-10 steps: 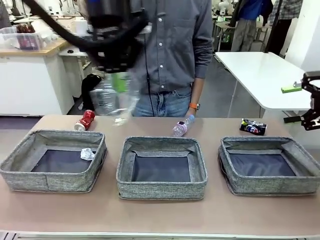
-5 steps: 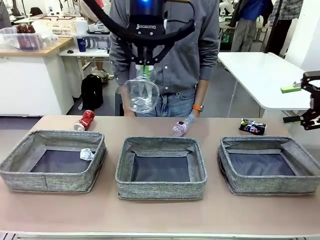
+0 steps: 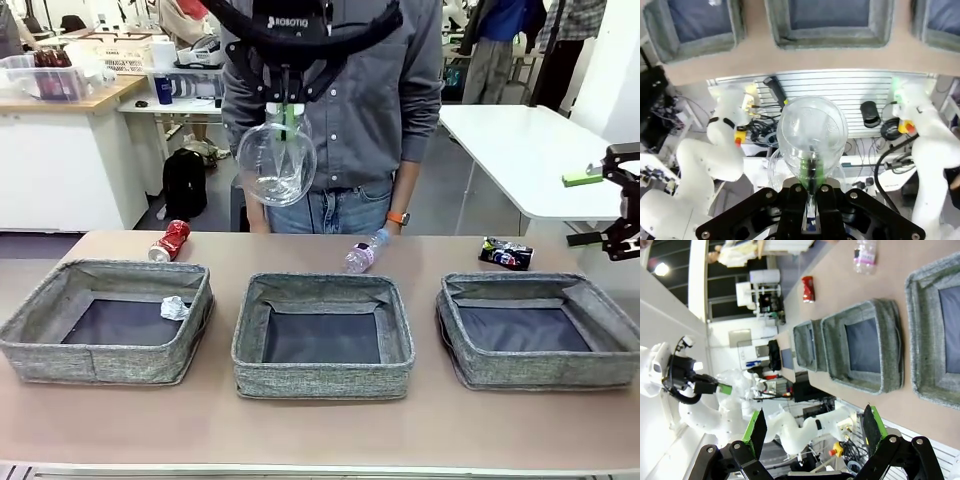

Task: Sort the waste into the appropriate baskets.
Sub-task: Pick up the waste item pointed out by the person.

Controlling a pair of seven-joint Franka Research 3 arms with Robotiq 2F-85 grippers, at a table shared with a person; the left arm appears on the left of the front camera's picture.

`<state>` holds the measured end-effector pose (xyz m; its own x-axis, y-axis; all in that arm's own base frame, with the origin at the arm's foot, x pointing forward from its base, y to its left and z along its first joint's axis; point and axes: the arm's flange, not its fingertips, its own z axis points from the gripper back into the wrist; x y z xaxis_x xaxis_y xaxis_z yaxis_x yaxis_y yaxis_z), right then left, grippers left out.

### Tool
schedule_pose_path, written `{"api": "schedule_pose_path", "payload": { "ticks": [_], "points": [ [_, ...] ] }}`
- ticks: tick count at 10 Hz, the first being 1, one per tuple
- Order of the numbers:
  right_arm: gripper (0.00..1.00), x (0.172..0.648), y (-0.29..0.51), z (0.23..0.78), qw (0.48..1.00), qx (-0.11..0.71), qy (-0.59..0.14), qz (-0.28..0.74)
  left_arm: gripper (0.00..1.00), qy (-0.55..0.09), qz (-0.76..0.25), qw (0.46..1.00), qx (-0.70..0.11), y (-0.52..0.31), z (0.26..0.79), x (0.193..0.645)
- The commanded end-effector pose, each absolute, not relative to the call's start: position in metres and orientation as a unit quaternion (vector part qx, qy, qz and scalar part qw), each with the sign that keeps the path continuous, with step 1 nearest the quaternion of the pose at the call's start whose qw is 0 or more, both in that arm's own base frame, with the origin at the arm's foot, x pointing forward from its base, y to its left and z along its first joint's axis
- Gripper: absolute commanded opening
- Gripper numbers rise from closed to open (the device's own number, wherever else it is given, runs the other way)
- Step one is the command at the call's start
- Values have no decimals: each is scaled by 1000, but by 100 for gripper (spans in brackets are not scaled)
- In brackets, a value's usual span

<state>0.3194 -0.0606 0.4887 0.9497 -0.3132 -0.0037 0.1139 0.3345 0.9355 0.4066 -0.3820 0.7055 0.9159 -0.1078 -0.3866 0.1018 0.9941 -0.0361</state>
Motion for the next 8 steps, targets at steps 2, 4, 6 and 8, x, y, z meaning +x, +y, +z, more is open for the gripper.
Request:
{"api": "schedule_pose_path", "payload": {
  "ticks": [2, 4, 6, 8],
  "points": [
    [100, 319, -61, 488, 812, 563, -93, -124, 0, 186, -73, 979, -50, -400, 808, 449],
    [100, 319, -61, 488, 812, 563, -93, -124, 0, 186, -65, 979, -44, -378, 730, 402],
    [100, 319, -61, 488, 812, 563, -93, -124, 0, 186, -65, 979, -44, -378, 730, 402],
    [100, 319, -61, 488, 812, 563, -93, -124, 0, 186, -65, 979, -44, -378, 730, 402]
  ]
}}
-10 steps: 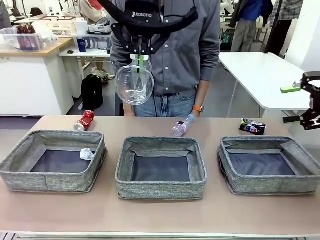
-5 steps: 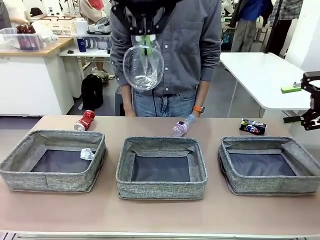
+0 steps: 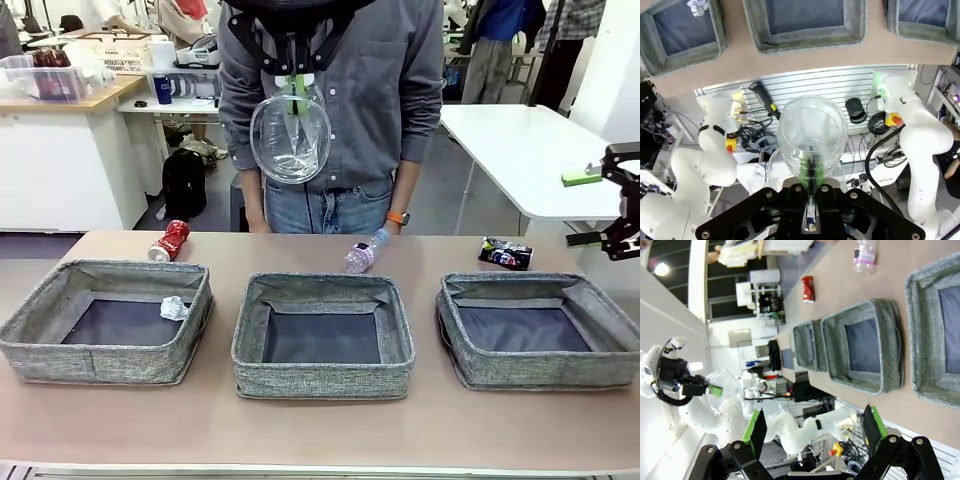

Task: Sort the waste into the appropriate baskets.
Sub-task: Pick up the waste item pointed out by the person, then place the picked waste into the Fabric basket indicated by the person.

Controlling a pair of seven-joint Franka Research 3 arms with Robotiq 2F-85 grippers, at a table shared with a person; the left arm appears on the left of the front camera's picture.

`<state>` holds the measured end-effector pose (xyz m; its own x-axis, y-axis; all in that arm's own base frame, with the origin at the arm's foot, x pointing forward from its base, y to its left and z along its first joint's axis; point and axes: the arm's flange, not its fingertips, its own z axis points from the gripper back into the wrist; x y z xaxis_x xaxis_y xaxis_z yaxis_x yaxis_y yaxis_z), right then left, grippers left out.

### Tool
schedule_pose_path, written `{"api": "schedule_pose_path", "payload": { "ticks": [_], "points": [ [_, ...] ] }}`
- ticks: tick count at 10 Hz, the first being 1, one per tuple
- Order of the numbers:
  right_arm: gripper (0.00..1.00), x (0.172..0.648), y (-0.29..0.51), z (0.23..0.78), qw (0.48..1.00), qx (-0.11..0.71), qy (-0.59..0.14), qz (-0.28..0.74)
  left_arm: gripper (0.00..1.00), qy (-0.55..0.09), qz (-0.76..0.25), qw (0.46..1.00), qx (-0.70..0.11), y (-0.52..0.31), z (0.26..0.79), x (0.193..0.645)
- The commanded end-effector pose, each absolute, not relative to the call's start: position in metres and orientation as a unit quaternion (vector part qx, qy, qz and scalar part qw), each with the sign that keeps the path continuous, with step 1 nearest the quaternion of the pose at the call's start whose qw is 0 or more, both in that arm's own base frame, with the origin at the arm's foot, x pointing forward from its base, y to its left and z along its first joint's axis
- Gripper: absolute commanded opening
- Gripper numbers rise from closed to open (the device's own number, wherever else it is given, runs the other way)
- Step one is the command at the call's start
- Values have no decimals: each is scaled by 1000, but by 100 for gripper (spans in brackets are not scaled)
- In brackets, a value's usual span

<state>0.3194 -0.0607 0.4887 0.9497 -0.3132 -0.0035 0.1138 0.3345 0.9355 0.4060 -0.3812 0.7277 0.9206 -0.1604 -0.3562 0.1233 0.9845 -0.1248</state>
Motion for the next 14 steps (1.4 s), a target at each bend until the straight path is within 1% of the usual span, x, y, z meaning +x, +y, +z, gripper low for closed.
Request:
{"api": "schedule_pose_path", "payload": {
  "ticks": [1, 2, 3, 4, 5, 6, 7, 14],
  "points": [
    [100, 319, -61, 488, 812, 563, -93, -124, 0, 186, -65, 979, -44, -378, 730, 402],
    [100, 319, -61, 488, 812, 563, -93, -124, 0, 186, -72, 979, -50, -381, 728, 406],
    [100, 319, -61, 488, 812, 563, -93, -124, 0, 150, -83, 983, -63, -378, 750, 400],
    [100, 319, -61, 488, 812, 563, -93, -124, 0, 120, -65, 989, -64, -382, 787, 390],
    [100, 319, -61, 488, 812, 563, -93, -124, 0, 112, -48, 991, -53, -383, 815, 384],
    [100, 319, -61, 488, 812, 563, -93, -124, 0, 138, -25, 990, -34, -382, 827, 381],
    [100, 319, -61, 488, 812, 563, -93, -124, 0, 137, -70, 986, -71, -376, 770, 380],
    [100, 319, -61, 488, 812, 563, -93, -124, 0, 137, -70, 986, -71, -376, 770, 380]
  ]
}}
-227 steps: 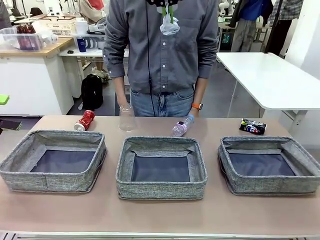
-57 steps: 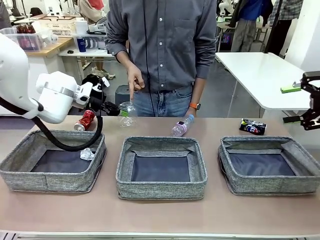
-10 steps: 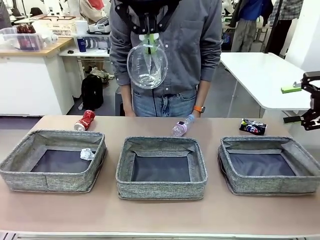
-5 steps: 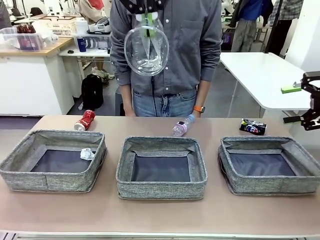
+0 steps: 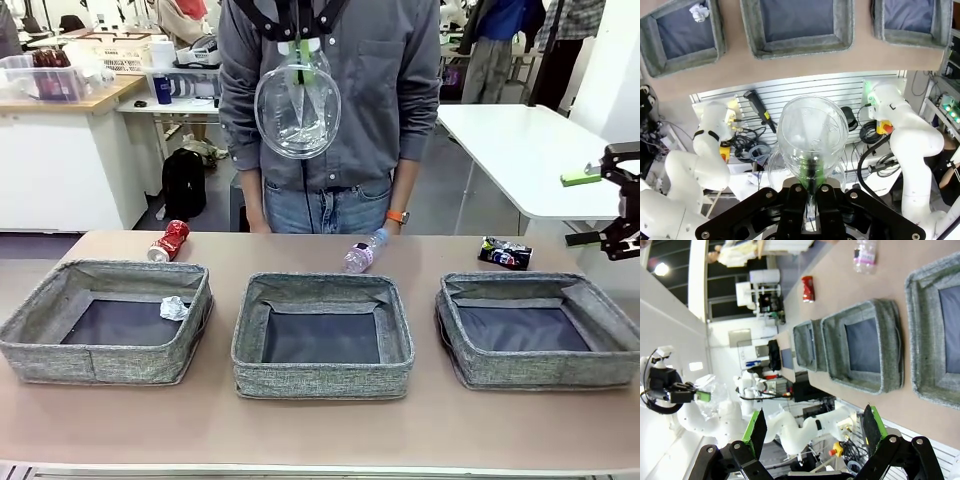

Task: Sort the waste into the appropriate baskets.
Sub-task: Place the picked waste into the Fabric basket indicated by the person.

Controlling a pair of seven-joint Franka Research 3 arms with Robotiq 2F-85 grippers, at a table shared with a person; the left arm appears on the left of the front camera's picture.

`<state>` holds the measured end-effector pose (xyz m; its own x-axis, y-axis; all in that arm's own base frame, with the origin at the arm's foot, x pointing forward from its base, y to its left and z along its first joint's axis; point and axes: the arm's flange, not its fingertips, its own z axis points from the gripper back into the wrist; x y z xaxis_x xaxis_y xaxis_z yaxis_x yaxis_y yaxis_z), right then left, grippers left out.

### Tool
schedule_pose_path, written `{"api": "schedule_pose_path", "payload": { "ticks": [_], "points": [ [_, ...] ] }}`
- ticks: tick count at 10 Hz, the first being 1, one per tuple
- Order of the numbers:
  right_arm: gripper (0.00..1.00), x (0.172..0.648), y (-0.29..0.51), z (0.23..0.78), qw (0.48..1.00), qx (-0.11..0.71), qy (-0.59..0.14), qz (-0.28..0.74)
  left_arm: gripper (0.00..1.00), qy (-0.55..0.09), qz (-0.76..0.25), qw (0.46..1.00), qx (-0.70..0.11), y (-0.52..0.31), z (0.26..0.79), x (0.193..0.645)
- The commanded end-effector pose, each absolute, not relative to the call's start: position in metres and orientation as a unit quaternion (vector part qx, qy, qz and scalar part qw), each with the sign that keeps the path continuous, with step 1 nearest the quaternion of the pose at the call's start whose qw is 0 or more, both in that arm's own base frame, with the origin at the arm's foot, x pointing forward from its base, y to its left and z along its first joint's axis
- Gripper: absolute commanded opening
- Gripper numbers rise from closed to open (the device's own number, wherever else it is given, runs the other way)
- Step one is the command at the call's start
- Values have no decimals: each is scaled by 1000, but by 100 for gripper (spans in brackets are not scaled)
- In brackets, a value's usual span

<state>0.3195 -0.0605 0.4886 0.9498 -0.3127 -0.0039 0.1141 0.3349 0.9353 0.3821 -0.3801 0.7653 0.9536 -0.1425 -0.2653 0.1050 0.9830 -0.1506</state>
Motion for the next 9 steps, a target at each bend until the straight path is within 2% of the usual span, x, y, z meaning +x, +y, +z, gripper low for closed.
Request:
{"api": "schedule_pose_path", "payload": {
  "ticks": [1, 9],
  "points": [
    [100, 319, -61, 488, 812, 563, -93, -124, 0, 137, -70, 986, -71, -376, 770, 380],
    [100, 319, -61, 488, 812, 563, -93, -124, 0, 137, -70, 986, -71, -376, 770, 380]
  ]
}}
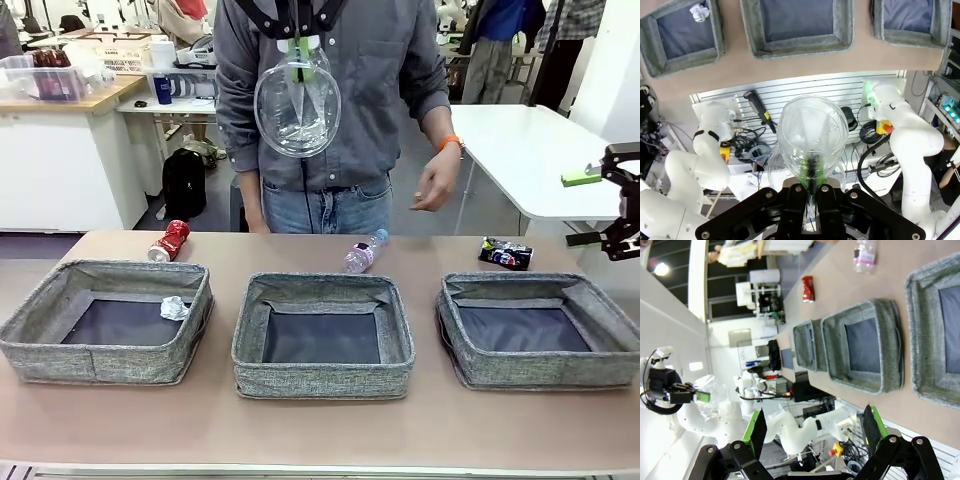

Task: Sort the waste into the appropriate baskets.
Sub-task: Place the picked waste into the Fabric basket indicated by the person.

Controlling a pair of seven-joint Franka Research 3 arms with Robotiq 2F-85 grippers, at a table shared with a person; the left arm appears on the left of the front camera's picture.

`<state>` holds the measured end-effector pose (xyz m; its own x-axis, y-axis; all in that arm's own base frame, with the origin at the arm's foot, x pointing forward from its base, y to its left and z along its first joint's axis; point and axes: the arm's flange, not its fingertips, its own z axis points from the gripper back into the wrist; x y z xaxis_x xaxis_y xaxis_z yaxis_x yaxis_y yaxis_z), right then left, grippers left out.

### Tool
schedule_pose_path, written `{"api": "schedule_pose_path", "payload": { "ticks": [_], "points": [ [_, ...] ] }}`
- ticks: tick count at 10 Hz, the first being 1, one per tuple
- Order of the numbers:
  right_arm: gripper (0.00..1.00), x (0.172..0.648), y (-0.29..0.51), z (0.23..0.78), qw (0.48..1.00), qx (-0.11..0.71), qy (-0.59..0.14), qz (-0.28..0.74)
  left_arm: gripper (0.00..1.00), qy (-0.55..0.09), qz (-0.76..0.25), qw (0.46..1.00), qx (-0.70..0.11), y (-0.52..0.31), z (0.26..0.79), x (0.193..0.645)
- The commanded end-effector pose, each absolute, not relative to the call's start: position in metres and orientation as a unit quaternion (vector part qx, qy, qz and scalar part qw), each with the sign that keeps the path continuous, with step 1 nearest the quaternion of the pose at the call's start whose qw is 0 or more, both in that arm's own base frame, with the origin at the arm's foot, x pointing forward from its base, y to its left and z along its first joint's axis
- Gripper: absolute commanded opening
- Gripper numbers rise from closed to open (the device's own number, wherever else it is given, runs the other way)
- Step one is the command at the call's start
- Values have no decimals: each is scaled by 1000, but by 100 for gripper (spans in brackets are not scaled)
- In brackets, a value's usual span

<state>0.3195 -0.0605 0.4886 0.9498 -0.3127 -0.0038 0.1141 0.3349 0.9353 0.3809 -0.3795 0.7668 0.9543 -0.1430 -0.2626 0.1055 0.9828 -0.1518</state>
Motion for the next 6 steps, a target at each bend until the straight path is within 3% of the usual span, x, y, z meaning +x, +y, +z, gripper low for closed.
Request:
{"api": "schedule_pose_path", "payload": {
  "ticks": [1, 6],
  "points": [
    [100, 319, -61, 488, 812, 563, -93, -124, 0, 137, -70, 986, -71, -376, 770, 380],
    [100, 319, -61, 488, 812, 563, -93, -124, 0, 137, -70, 986, -71, -376, 770, 380]
  ]
}}
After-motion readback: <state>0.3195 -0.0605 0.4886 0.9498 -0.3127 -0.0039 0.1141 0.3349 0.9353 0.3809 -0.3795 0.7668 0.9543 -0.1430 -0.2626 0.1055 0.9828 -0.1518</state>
